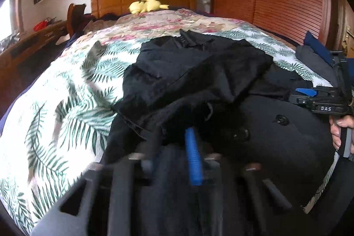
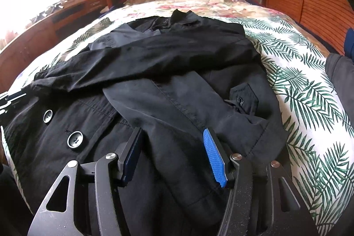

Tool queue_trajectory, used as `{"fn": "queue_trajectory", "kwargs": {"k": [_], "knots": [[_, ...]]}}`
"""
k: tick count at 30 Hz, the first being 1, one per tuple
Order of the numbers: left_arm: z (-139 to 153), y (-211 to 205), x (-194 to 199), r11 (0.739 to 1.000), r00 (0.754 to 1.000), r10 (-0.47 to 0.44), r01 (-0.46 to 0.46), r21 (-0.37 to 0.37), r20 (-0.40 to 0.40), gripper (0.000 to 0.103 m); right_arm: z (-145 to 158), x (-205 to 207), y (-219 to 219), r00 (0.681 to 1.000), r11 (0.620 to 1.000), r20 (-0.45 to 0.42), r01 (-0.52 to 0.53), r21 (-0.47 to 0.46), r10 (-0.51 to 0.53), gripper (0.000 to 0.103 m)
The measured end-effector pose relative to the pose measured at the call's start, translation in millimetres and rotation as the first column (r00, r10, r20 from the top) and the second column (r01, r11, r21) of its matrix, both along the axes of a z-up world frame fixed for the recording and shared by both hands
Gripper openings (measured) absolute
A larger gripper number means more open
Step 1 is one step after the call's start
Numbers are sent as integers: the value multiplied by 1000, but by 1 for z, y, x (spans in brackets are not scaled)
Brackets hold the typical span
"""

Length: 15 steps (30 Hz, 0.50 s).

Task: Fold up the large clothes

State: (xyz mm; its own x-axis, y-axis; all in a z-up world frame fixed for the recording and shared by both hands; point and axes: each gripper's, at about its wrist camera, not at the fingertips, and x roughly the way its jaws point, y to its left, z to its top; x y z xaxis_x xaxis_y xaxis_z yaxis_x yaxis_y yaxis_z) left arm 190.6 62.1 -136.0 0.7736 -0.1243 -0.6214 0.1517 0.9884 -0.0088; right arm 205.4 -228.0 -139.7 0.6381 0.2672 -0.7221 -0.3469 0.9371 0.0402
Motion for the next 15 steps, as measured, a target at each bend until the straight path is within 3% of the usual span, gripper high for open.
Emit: {"fn": "queue_trajectory", "kwargs": {"k": [7, 15], "knots": [[36, -17, -26, 1000, 997, -15, 14, 17, 73, 0, 1, 5, -2, 1000, 1000, -7, -1, 15, 1, 57], [44, -19, -38, 1000, 1000, 7, -7, -18, 4, 1, 4, 0, 1, 999, 999, 10, -35, 13, 35, 57]]}}
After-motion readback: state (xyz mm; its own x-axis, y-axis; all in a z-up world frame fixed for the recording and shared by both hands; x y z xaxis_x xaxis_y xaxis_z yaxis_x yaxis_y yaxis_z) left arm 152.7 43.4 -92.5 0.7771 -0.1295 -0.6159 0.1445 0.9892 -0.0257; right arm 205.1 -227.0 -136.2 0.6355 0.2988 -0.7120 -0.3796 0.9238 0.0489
